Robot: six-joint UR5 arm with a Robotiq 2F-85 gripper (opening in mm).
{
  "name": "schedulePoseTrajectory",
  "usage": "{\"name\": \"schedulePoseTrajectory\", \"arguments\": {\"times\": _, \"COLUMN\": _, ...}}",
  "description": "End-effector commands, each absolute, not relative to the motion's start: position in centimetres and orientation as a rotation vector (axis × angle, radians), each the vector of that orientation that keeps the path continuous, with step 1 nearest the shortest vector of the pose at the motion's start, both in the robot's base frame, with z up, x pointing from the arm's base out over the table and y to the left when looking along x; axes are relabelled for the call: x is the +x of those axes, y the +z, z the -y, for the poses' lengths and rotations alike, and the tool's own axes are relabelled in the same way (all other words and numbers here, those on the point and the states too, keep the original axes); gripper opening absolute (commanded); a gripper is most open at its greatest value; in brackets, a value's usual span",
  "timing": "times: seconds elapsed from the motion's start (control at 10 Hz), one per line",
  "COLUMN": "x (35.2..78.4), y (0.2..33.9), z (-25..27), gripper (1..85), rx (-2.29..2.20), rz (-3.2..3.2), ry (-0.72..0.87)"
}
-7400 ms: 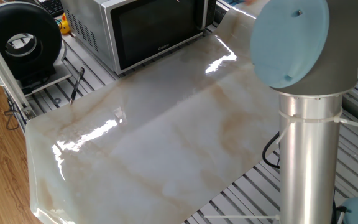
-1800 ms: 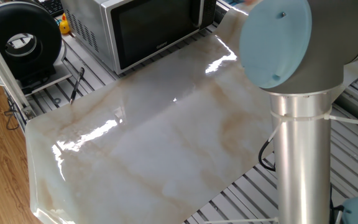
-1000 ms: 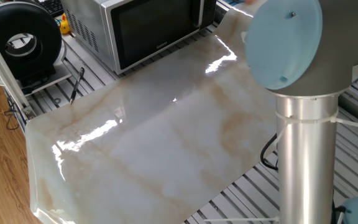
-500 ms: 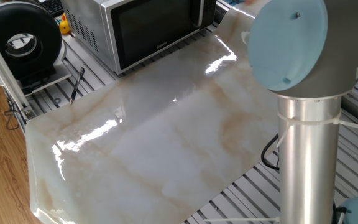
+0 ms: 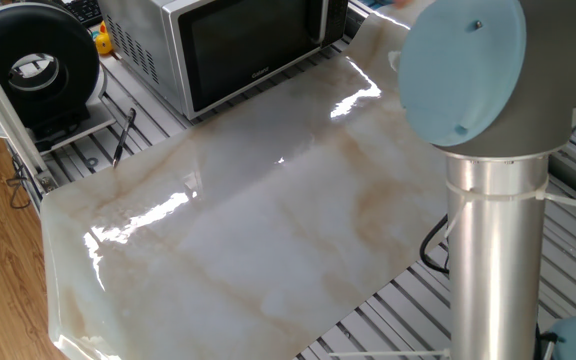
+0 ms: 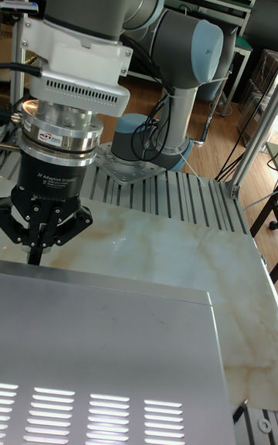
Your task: Close the microwave door
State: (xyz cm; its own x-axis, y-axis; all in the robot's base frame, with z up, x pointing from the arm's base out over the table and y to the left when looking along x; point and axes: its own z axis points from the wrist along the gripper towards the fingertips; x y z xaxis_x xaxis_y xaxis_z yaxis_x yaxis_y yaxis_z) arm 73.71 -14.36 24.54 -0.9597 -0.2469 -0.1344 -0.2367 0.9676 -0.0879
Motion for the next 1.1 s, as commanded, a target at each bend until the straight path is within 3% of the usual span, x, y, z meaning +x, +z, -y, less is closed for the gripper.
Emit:
{"name": "schedulePoseTrajectory", "arguments": {"times": 0.0, "x": 72.7, "y": 24.9, "z": 13.9, "gripper": 1.3, "rx": -0.344, "rz": -2.981, "ry": -0.072}}
{"name": "schedulePoseTrajectory", "arguments": {"times": 1.0, "x": 70.1, "y": 24.5, "z": 12.7, "gripper": 1.3, "rx": -0.285, "rz": -2.987, "ry": -0.072}}
